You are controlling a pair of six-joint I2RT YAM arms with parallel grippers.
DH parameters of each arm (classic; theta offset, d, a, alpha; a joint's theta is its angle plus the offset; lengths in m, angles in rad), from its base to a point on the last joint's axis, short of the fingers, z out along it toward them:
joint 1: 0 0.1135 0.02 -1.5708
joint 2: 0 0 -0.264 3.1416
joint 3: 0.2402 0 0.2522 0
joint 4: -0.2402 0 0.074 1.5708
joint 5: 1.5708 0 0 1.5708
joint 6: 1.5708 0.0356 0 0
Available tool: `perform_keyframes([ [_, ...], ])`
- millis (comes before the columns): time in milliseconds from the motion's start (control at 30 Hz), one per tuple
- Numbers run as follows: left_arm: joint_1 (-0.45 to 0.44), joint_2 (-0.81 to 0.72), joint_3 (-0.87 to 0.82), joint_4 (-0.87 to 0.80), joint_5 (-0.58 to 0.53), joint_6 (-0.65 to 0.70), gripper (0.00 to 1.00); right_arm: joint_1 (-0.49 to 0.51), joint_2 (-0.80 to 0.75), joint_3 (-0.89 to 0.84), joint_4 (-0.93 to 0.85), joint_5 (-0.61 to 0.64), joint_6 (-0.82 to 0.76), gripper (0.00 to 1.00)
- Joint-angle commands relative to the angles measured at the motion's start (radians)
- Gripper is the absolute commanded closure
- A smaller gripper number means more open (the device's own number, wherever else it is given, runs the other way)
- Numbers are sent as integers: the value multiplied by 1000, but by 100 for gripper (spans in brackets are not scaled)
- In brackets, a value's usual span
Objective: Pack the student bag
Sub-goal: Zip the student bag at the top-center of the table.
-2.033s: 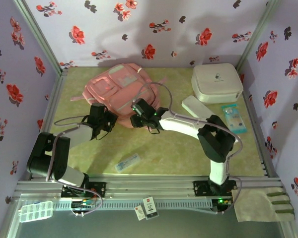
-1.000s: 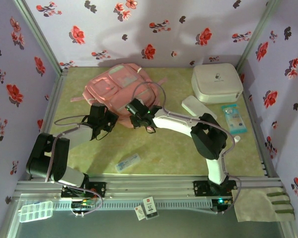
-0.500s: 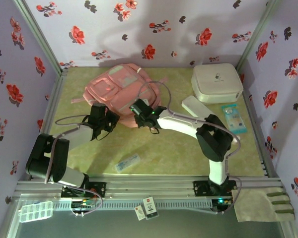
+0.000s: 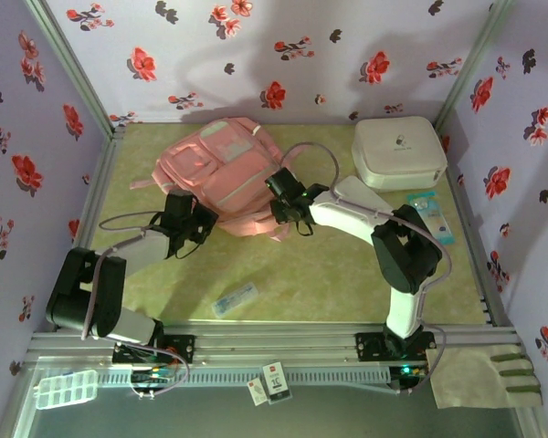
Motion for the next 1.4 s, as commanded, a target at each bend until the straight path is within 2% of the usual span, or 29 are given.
perform_keyframes([
  [0, 5, -33, 7, -25, -6, 39, 96, -2, -27, -8, 20, -42, -93, 75],
  [233, 6, -37, 6, -27, -5, 41, 96, -4, 6, 16, -5, 1, -91, 87],
  [467, 8, -40, 6, -39, -5, 51, 96, -46, -8, -4, -30, 200, -1, 98],
  [533, 8, -40, 4, -41, -4, 56, 96, -86, -15, -15, -38, 207, 50, 100],
  [633, 0, -31, 18, -46, 26, 86, 96, -105, -7, -13, -72, 188, 71, 100],
  [867, -19, 26, 102, -171, 54, 217, 95, 16, -77, -147, -89, 44, 71, 100],
  [1000, -6, 64, 193, -261, 27, 316, 93, 109, -135, -251, -27, -158, 70, 100],
  [1100, 11, 111, 281, -330, 2, 389, 91, 178, -149, -280, 61, -246, 67, 100],
  [1200, 34, 155, 363, -402, -73, 445, 91, 194, -139, -256, 134, -296, 73, 100],
  [1267, 57, 166, 394, -436, -116, 458, 85, 194, -120, -217, 163, -295, 76, 100],
  [1367, 85, 125, 387, -438, -141, 447, 67, 194, -80, -144, 179, -271, 79, 100],
])
